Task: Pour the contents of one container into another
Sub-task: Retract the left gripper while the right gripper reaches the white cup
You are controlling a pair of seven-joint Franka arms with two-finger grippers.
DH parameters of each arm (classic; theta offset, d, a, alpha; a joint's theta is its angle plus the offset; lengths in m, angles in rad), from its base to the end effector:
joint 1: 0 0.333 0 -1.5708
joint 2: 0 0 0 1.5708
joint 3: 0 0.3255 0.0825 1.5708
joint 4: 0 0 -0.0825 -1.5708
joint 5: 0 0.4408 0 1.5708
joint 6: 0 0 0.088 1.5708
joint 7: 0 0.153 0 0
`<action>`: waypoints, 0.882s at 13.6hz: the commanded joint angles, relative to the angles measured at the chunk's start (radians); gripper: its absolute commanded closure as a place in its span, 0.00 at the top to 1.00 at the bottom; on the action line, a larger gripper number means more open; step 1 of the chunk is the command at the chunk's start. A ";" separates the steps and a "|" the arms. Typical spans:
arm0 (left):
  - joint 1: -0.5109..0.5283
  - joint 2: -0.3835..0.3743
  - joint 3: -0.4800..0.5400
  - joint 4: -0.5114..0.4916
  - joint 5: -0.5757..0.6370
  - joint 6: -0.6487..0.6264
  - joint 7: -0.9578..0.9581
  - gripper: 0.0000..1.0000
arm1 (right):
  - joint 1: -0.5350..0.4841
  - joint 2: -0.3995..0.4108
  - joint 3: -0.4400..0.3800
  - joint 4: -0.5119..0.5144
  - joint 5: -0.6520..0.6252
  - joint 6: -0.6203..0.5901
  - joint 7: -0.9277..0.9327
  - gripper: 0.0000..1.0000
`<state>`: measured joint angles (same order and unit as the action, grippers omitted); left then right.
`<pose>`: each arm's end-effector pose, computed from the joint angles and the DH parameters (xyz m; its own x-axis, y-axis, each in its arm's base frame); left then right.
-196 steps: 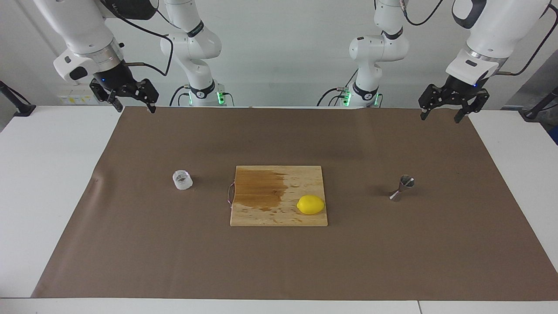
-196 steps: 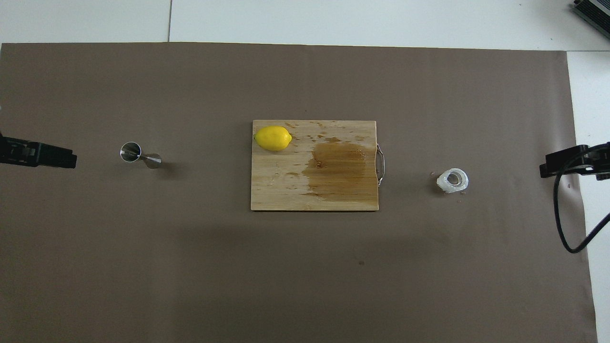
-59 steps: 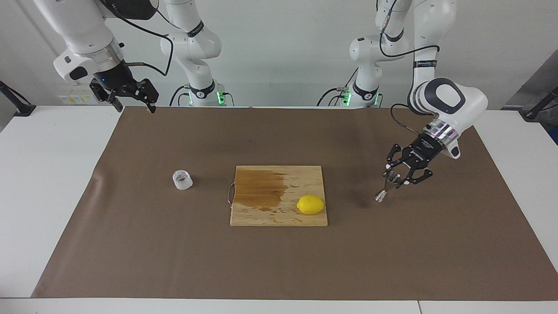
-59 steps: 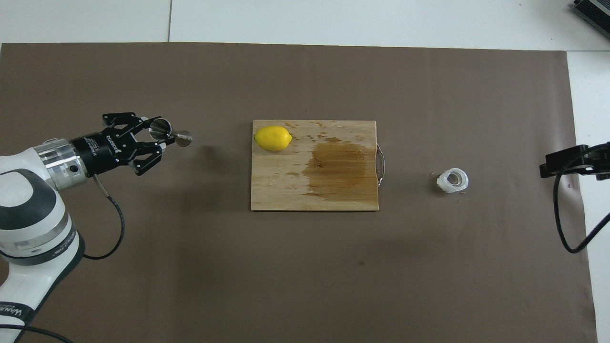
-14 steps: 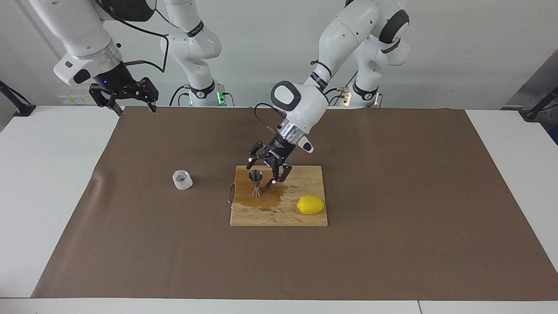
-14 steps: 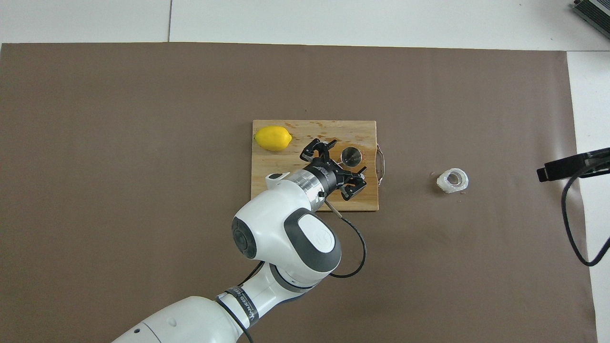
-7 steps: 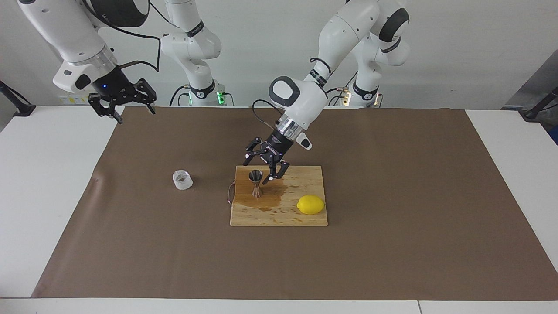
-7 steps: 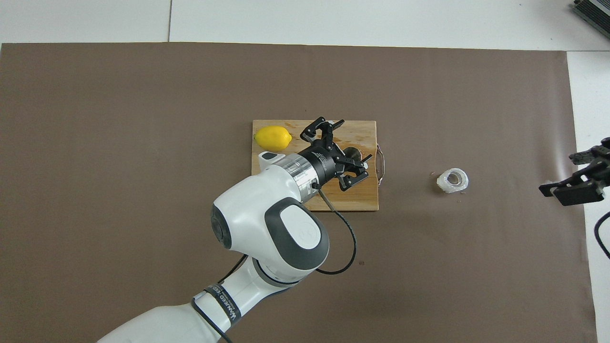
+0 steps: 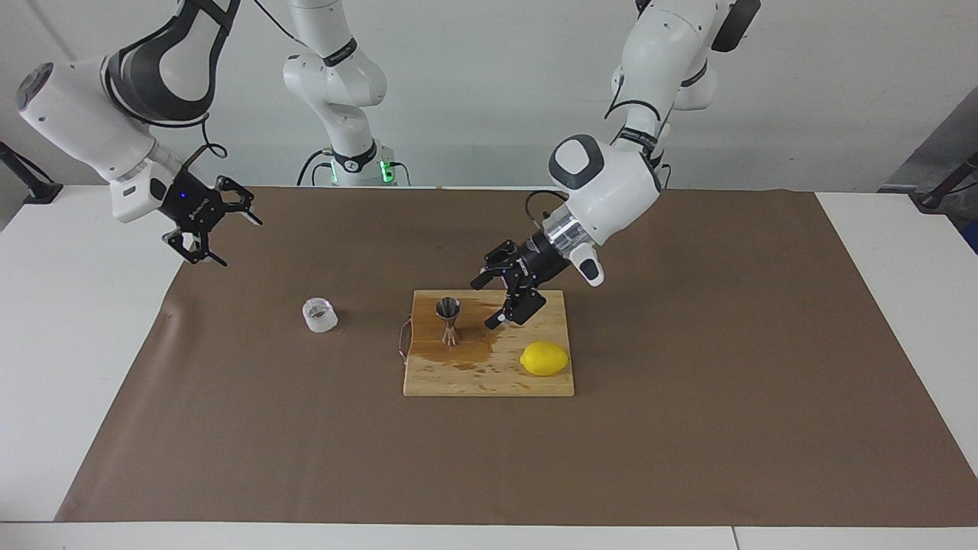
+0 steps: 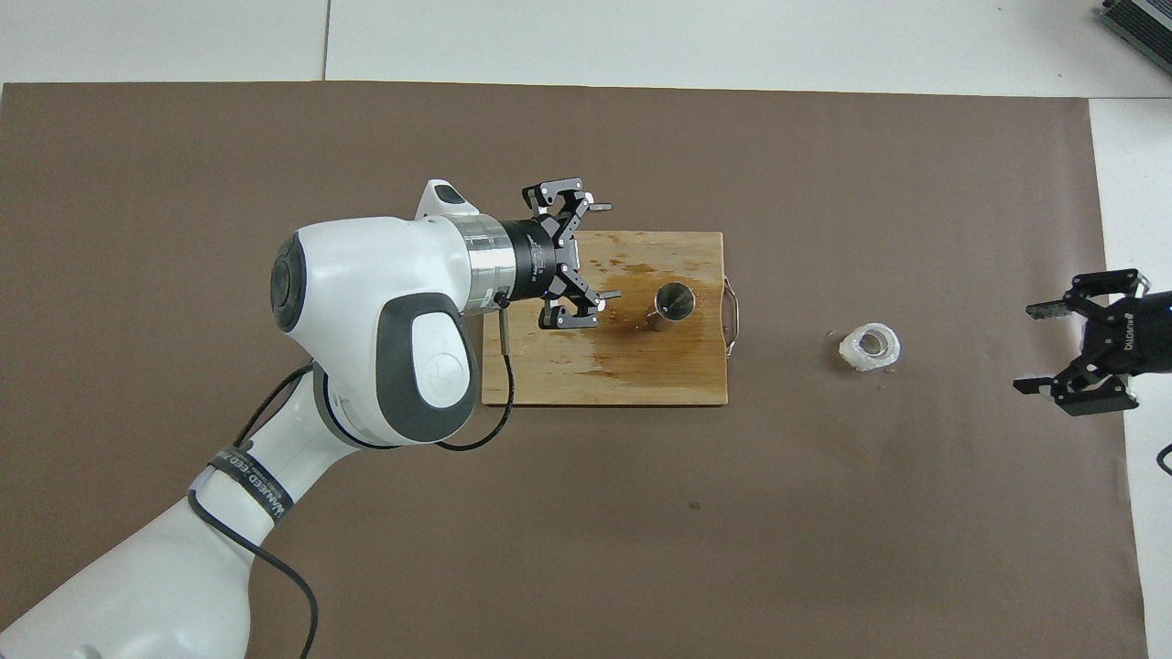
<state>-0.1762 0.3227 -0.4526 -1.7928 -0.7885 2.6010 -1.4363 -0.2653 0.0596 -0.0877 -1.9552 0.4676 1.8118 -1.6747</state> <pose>0.6182 -0.4241 0.3870 0.1943 0.7089 -0.6780 0.9601 0.0044 0.2796 0.5797 -0.1519 0.3828 0.3978 0.8139 0.4235 0.9175 -0.3542 -0.1810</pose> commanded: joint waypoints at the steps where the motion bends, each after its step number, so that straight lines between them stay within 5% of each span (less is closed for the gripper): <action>1: 0.058 -0.069 -0.001 -0.048 0.160 -0.114 0.008 1.00 | -0.022 0.067 0.009 -0.010 0.077 0.046 -0.183 1.00; 6: 0.190 -0.111 -0.003 -0.002 0.579 -0.341 0.055 1.00 | -0.018 0.179 0.010 -0.042 0.254 0.058 -0.393 1.00; 8: 0.196 -0.114 0.000 0.033 0.672 -0.378 0.117 1.00 | -0.020 0.290 0.011 -0.037 0.356 0.060 -0.497 1.00; 12: 0.266 -0.143 0.006 0.046 0.796 -0.464 0.472 1.00 | -0.008 0.338 0.020 -0.039 0.449 0.069 -0.583 1.00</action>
<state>0.0475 0.2073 -0.4459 -1.7471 -0.0258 2.1989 -1.1550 -0.2751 0.3817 -0.0746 -1.9970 0.8507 1.8710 -2.1991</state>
